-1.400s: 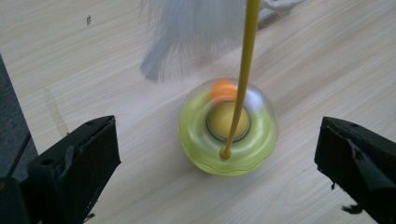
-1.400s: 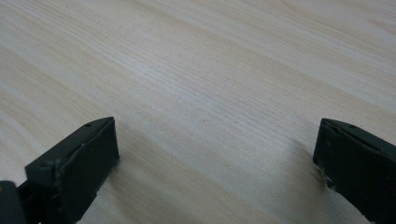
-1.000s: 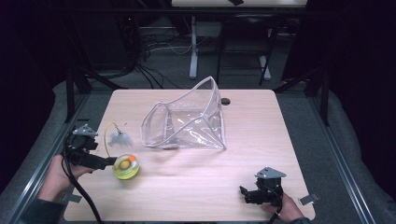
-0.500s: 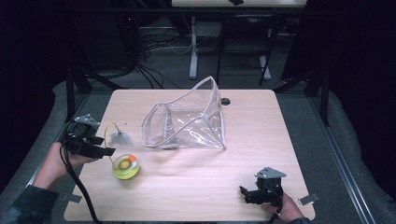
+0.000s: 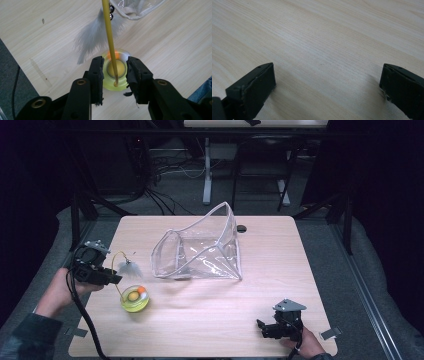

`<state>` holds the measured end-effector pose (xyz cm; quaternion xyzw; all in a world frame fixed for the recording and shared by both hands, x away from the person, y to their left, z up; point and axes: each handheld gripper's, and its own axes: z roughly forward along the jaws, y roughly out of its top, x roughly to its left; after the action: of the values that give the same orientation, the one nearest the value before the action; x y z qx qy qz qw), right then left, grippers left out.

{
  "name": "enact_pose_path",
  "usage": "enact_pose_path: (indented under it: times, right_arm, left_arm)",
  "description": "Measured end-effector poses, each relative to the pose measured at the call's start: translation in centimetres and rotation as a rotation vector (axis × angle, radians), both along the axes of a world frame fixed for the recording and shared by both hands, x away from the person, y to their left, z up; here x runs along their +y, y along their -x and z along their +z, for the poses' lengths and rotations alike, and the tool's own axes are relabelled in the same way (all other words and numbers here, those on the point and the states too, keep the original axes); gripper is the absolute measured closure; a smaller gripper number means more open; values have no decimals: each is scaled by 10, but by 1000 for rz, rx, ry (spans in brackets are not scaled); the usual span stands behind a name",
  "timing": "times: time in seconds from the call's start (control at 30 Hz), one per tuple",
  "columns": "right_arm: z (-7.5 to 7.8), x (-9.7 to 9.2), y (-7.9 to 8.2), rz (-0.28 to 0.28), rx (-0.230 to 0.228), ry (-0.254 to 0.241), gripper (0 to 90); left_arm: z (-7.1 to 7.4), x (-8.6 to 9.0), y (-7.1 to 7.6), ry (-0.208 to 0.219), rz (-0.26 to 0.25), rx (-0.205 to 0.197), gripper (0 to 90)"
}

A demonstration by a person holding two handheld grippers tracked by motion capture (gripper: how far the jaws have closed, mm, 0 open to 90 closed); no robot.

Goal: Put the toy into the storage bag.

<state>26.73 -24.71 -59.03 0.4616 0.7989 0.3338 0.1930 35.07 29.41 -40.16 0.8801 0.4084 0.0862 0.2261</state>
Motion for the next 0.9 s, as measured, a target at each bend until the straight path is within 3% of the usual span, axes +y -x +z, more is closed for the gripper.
enact_pose_path:
  times: [0.2,0.3,0.73,0.8,0.9]
  right_arm:
    - [0,0,0,-1,2,-2,0]
    - [0,0,0,-1,2,-1,0]
    - [0,0,0,0,0,1,0]
    - [0,0,0,-1,1,0,0]
    - [0,0,0,-1,1,0,0]
  left_arm:
    - [0,1,-1,-5,3,-6,786]
    - [1,0,0,-5,15,-32,864]
    - [6,-7,-4,-41,-16,-11,881]
    - [10,-8,-3,-43,-4,-52,882]
    - [15,-7,-4,-45,-7,-52,883]
